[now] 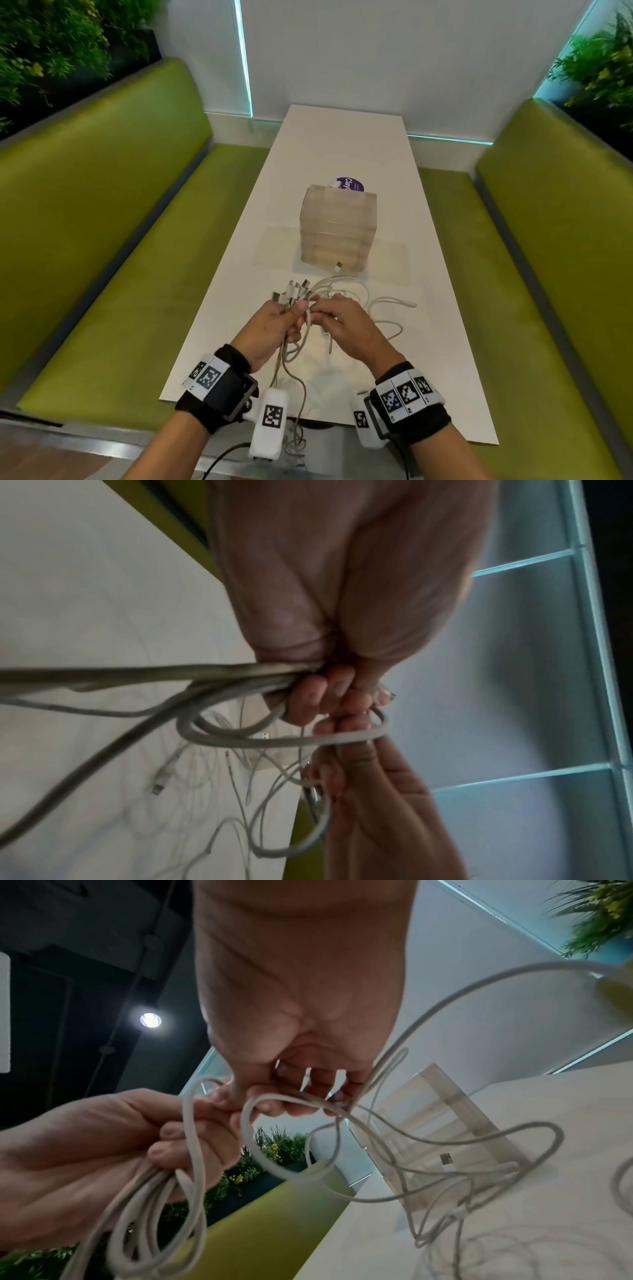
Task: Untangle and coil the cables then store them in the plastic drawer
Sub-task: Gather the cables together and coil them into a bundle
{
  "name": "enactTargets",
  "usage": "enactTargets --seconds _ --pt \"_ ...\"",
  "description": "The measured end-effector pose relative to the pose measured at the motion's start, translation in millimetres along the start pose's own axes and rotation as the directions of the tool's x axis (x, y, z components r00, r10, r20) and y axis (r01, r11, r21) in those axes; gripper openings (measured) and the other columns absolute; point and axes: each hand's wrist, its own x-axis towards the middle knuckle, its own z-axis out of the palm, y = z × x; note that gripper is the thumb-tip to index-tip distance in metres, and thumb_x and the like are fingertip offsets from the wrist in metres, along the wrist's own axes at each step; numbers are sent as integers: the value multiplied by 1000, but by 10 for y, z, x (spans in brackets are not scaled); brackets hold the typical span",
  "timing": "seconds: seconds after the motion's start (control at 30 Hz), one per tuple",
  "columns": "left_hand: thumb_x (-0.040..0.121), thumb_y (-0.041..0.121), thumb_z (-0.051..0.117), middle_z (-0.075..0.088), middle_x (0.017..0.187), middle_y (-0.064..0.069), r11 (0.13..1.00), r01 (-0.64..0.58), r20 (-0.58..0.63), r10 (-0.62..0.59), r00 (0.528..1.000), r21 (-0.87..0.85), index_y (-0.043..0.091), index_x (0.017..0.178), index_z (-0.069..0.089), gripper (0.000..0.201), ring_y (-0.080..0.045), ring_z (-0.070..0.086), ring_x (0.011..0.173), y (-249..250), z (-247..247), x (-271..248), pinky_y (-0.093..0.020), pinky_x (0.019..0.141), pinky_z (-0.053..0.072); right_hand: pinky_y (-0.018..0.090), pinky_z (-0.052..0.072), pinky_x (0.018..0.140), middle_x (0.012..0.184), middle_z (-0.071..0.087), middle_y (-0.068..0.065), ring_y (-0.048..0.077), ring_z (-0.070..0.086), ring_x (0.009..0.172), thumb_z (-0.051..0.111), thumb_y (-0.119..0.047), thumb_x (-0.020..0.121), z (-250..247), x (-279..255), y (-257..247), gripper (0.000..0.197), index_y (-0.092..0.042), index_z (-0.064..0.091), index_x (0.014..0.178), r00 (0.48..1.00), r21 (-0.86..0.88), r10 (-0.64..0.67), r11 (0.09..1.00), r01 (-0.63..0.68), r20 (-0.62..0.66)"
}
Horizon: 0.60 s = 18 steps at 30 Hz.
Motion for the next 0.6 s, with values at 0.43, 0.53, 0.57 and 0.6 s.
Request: enactTargets --seconds 0.43,0.53,0.57,0.6 --pt "95 17 48 43 50 6 978 57 -56 -70 996 -203 -7 102 60 28 -6 34 46 -130 -43 -63 -17 47 33 24 44 67 57 53 -12 13 65 86 64 -26 88 -86 51 -225 14 -19 73 81 962 -81 209 977 -198 176" --pt "83 31 65 42 56 0 958 56 12 -54 998 -283 0 97 65 34 -7 34 48 -160 -112 -72 -18 47 34 18 36 56 60 55 -8 4 51 58 66 -29 87 -83 52 -238 15 -18 72 79 948 -59 241 971 -234 210" --pt "75 38 75 41 61 -3 949 49 37 -39 999 -310 7 92 69 36 -9 34 52 -174 -140 -66 -18 47 34 17 35 54 61 56 -8 2 49 56 68 -31 86 -79 56 -234 15 -19 70 76 945 -44 241 970 -238 219" --pt "67 43 82 39 64 -4 940 35 52 -18 998 -338 14 88 72 37 -10 33 55 -185 -166 -58 -18 48 34 16 36 53 61 56 -8 0 49 55 68 -31 85 -78 58 -218 16 -19 67 74 945 -33 238 971 -237 225"
